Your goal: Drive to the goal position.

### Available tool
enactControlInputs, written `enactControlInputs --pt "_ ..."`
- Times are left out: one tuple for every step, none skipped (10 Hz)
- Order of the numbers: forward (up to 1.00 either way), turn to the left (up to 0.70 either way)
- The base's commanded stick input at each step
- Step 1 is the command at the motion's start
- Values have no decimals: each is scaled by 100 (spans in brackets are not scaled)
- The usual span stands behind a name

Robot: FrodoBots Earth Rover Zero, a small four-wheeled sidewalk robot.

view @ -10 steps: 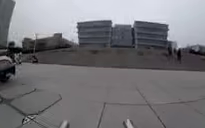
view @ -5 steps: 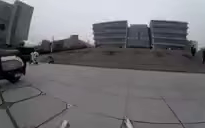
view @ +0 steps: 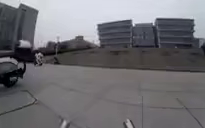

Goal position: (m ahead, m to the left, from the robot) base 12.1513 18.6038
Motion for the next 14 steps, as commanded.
enactControlInputs --pt "85 0" --pt "85 22" --pt "85 34" --pt "85 34" --pt "85 34" --pt "85 34" --pt "85 34" --pt "85 34" --pt "85 14" --pt "85 0" --pt "85 0" --pt "85 0" --pt "85 0" --pt "85 0"
